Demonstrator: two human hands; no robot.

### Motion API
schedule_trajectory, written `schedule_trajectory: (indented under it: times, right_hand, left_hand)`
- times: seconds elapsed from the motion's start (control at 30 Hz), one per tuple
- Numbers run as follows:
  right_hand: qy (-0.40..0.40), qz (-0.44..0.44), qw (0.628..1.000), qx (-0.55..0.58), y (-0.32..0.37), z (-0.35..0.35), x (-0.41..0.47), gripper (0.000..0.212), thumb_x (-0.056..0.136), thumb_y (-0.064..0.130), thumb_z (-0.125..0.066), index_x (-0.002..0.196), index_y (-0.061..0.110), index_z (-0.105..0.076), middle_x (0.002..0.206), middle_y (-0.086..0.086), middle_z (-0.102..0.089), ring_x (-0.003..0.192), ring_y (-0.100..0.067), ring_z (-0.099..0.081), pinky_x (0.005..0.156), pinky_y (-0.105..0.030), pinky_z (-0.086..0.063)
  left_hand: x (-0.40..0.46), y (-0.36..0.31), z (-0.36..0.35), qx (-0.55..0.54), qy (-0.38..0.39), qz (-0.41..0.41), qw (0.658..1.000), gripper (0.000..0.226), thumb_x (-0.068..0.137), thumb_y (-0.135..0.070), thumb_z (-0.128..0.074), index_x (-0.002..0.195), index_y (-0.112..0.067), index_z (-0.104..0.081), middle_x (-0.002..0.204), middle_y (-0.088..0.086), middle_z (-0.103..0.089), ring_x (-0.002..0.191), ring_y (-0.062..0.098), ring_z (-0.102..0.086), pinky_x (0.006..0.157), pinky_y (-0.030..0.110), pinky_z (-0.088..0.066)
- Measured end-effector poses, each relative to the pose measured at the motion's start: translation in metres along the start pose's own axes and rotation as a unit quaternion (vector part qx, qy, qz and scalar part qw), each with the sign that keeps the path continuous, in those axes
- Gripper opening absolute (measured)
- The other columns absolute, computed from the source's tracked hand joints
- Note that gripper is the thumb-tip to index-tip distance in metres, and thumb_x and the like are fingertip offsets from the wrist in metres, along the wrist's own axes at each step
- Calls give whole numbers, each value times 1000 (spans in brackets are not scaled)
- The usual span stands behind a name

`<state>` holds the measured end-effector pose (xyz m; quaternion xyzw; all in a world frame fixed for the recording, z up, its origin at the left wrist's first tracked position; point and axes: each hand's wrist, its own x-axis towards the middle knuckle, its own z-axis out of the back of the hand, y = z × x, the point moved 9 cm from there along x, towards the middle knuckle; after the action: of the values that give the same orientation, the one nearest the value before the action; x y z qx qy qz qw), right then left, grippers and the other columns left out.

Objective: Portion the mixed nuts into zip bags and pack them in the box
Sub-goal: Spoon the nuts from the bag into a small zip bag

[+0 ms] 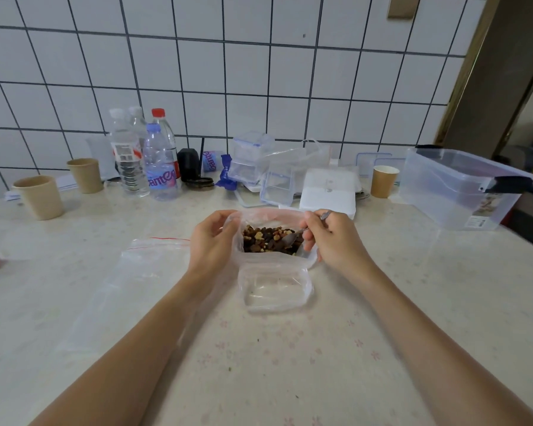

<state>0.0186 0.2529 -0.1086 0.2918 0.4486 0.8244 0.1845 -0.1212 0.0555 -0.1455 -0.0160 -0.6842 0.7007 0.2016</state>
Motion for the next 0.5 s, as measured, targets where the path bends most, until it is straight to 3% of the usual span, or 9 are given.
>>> schedule_trajectory:
  times: [0.13,0.23,0.5]
  right_hand:
    - [-7,-35,998,50,-15,-4,9,33,107,21,-49,89,5,-69,74,-9,-71,54,-17,-68,44,-24,-44]
    - [-12,-55,994,95,-29,-7,7,30,106,22,-52,88,5,-70,71,-8,-75,45,-17,-62,38,-24,-38]
    - [25,-103,978,181,-39,-32,1,22,105,18,-57,95,6,-72,81,-8,-78,46,-18,-63,34,-23,-34]
  left_hand:
    - [4,4,0,-5,1,-13,1000,12,102,-29,-63,105,-31,-74,93,-17,-77,88,-6,-67,71,8,-48]
    - [4,5,0,-2,3,-16,1000,11,102,-31,-63,103,-33,-74,94,-21,-76,87,-10,-67,68,2,-46]
    - [3,7,-4,24,4,-3,1000,17,103,-36,-59,115,-35,-72,102,-20,-74,90,-17,-63,72,11,-45]
